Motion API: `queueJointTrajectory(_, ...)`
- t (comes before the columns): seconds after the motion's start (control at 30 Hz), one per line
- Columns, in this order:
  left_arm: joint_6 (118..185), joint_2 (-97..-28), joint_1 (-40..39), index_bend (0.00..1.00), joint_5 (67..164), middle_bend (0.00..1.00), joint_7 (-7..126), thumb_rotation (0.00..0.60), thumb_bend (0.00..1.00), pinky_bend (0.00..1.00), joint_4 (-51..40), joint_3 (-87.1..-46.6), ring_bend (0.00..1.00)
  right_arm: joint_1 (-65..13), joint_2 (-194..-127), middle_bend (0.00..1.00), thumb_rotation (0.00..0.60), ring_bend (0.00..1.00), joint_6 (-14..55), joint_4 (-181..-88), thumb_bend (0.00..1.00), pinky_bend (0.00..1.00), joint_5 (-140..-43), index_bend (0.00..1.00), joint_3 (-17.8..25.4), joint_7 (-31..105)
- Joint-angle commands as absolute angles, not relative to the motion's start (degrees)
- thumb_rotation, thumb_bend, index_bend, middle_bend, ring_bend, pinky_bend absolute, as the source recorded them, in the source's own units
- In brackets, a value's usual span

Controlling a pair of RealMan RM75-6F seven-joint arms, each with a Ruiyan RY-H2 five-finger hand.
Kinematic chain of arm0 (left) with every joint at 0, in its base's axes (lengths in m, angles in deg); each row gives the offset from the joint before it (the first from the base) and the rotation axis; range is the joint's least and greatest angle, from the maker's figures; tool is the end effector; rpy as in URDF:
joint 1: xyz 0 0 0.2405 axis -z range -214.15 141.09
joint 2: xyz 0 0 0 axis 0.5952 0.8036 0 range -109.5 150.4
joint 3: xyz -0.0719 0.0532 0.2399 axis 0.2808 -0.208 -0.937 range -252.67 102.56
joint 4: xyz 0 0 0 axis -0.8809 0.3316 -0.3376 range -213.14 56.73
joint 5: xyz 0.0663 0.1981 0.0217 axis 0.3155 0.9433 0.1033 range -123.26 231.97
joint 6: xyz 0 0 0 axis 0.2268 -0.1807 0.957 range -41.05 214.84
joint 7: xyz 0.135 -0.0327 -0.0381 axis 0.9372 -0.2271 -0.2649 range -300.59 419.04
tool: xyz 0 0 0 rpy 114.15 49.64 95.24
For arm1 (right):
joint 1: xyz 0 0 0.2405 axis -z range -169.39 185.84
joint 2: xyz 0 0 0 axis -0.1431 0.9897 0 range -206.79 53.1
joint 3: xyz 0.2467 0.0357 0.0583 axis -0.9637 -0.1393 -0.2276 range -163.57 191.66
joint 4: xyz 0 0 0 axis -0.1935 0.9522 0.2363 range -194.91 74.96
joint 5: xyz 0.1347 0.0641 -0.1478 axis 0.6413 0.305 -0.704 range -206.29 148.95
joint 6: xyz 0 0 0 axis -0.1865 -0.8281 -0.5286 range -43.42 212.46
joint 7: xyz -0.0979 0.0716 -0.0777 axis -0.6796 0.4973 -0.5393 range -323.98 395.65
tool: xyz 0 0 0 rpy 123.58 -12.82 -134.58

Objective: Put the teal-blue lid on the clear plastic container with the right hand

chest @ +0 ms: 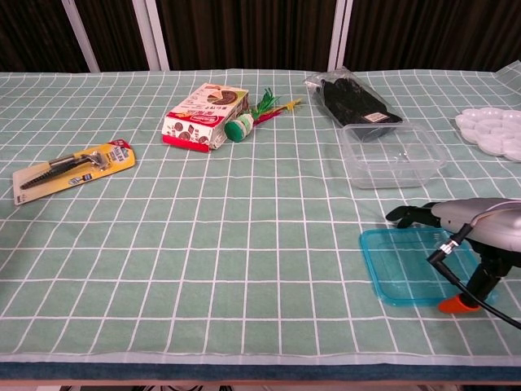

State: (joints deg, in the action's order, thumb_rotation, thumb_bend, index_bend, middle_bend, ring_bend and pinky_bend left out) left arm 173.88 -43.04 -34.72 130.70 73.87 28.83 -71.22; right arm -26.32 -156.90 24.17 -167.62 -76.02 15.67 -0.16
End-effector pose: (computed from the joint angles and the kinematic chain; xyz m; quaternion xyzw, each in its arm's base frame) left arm -0.2889 0.1632 0.1546 -0.5393 -0.4319 -0.3421 0.6368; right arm -0.1987 -0.2384 -0.0078 0.7509 -0.4791 0.2071 0.4046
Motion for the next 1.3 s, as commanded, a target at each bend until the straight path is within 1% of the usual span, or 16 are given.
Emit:
queueJointTrajectory(0.03,173.8,-43.1,-34.7,0.05,130.7,0.00,73.9,0.600,0.79,0.00,28.8,-71.3,0.00,-26.5,-157.0,0.16,0.600,0.00,24.2,-167.6,0.21,0.00,-75.9,0.00,15.7,-0.3)
queueJointTrajectory(0.3,173.9,-42.9,-34.7,0.05,130.8,0.00,73.6,0.600,0.79,0.00,28.9,-71.3,0.00,-27.1,-157.4,0.17,0.600,0.00,24.6,-167.3,0.21,0.00,-74.7,0.00,15.9,-0.9)
queueJointTrajectory(0.6,173.7,-42.8,-34.7,0.05,130.7,0.00,73.6,0.600,0.79,0.00,29.1,-71.4,0.00,-27.5,-157.7,0.32,0.600,0.00,25.1,-166.8,0.21,0.00,-73.4,0.00,15.2,0.4)
queueJointTrajectory(0.87,173.7,-42.7,-34.7,0.05,130.7,0.00,73.5,0.600,0.79,0.00,29.2,-71.4,0.00,-25.6,-159.1,0.42,0.600,0.07,22.9,-165.7,0.23,0.00,-76.2,0.00,14.2,4.9)
queueJointTrajectory(1.07,173.6,-42.7,-34.7,0.05,130.7,0.00,73.6,0.600,0.79,0.00,29.2,-71.5,0.00,-24.1,-159.8,0.43,0.600,0.07,21.4,-164.6,0.23,0.00,-80.3,0.00,14.1,8.1)
queueJointTrajectory(1.3,173.6,-42.6,-34.7,0.05,130.7,0.00,73.5,0.600,0.79,0.00,29.2,-71.4,0.00,-22.9,-159.1,0.43,0.600,0.07,20.5,-164.4,0.23,0.00,-84.7,0.00,14.7,9.7)
